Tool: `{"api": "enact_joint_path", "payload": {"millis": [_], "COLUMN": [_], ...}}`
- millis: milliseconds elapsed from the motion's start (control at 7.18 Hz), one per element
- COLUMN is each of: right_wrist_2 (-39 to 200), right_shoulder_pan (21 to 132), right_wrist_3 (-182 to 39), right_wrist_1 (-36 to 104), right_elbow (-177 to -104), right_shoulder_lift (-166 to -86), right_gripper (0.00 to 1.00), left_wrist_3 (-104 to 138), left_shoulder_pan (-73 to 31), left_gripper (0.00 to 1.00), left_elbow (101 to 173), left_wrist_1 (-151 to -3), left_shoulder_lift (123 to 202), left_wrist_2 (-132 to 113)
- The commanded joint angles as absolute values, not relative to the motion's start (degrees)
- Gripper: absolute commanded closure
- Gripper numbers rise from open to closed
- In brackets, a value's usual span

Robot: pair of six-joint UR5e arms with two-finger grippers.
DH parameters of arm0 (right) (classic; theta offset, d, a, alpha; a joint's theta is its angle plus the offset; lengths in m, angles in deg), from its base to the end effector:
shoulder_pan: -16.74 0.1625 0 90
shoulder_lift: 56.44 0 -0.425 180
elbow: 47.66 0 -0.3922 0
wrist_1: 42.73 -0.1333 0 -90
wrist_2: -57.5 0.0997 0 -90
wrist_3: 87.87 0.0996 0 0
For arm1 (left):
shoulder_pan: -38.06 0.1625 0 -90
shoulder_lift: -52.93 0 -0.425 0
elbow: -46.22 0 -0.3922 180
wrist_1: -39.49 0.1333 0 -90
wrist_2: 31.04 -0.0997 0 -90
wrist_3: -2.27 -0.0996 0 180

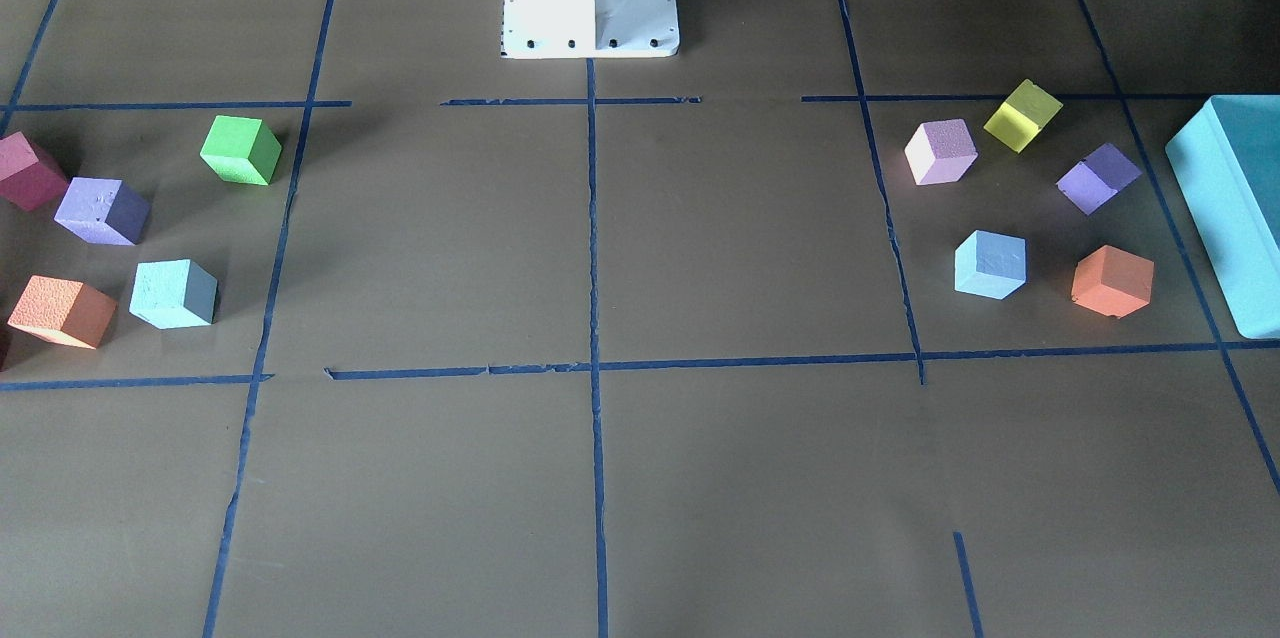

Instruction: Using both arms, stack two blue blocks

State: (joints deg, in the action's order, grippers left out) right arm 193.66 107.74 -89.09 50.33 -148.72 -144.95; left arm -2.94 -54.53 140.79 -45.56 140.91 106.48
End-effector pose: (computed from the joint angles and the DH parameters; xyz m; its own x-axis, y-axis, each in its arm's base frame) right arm 0.0702 -0.5024 0.5537 0.6948 -0.1278 0.7077 -0.0024 0.9837 0.1800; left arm -0.0812 -0.4704 0.6412 0.6746 0.0295 -0.7376 -0.0162 0.9996 0.0252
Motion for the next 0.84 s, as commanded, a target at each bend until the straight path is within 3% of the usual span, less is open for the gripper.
{"api": "enact_joint_path", "payload": {"millis": [0, 696], "right_wrist_2": [194.2, 188.2], "right_shoulder_pan": [103.7, 84.4], "right_wrist_3": [-83.1, -52.5], "right_wrist_1": [50.1, 37.9], "right_elbow": [-152.1, -154.6], "right_shoulder_lift": [-144.2, -144.1], "right_gripper": [0.0, 0.0], "left_wrist_3": [-2.8, -2.7], "left_shoulder_pan": [-54.6, -54.5], "left_gripper": [0.0, 0.0], "left_elbow": [141.1, 141.3], "left_wrist_1": [-45.6, -45.6], "left_shoulder_lift": [140.9, 141.0], "left_wrist_2": [106.5, 106.6]}}
